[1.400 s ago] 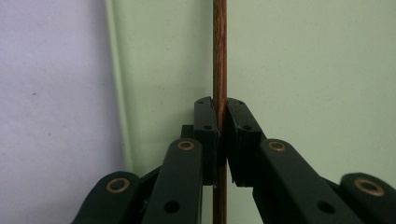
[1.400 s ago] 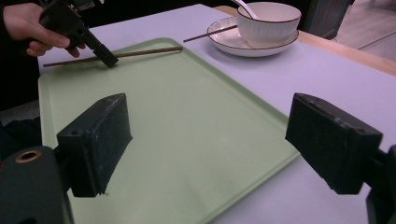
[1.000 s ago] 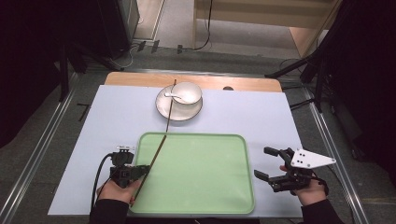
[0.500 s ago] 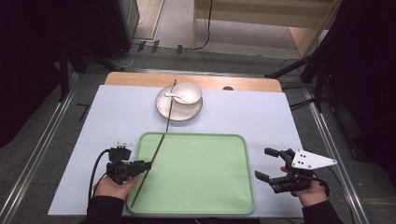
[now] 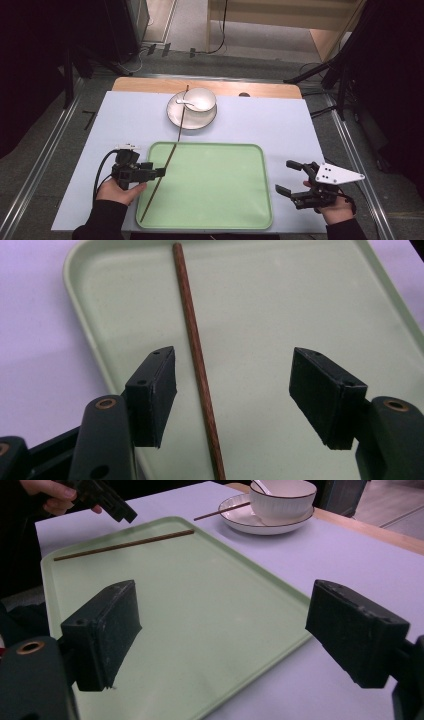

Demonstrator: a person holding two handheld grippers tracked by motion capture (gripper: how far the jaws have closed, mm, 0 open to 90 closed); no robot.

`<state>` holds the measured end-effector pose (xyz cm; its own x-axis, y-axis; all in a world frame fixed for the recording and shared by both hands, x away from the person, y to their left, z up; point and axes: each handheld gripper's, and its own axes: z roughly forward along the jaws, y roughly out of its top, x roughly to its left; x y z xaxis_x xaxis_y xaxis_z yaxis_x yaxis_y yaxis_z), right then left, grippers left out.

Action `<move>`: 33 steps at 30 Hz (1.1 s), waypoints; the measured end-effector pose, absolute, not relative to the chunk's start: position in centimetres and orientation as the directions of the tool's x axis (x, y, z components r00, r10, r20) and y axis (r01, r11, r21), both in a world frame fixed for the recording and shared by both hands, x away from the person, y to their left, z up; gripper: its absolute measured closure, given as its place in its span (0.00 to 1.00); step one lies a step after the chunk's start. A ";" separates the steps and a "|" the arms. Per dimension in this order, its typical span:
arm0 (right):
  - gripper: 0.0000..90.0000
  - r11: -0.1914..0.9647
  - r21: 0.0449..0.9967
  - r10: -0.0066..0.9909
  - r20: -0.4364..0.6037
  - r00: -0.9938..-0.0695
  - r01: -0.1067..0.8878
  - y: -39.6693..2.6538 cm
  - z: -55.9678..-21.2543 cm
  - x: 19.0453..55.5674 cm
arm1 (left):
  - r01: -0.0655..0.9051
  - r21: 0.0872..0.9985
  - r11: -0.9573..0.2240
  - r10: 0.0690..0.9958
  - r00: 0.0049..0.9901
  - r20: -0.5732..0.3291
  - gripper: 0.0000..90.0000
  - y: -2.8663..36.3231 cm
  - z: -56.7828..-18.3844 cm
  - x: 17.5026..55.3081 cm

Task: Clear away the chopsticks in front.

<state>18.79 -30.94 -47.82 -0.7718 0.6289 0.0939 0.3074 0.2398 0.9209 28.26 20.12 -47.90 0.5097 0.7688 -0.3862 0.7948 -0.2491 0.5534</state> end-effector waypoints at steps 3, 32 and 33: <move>0.16 0.240 0.918 0.635 0.097 -0.766 0.315 -31.1 -47.9 18.6 | 0.773 0.570 -0.278 0.766 0.537 -0.354 0.39 19.8 -47.7 28.8; 0.16 0.232 0.917 0.646 0.105 -0.756 0.325 -31.6 -48.3 18.7 | 0.744 0.569 -0.349 0.709 0.607 -0.358 0.32 17.3 -43.3 37.4; 0.16 0.233 0.916 0.647 0.105 -0.756 0.326 -31.6 -48.3 18.7 | 0.743 0.570 -0.350 0.709 0.608 -0.357 0.32 17.2 -43.2 37.7</move>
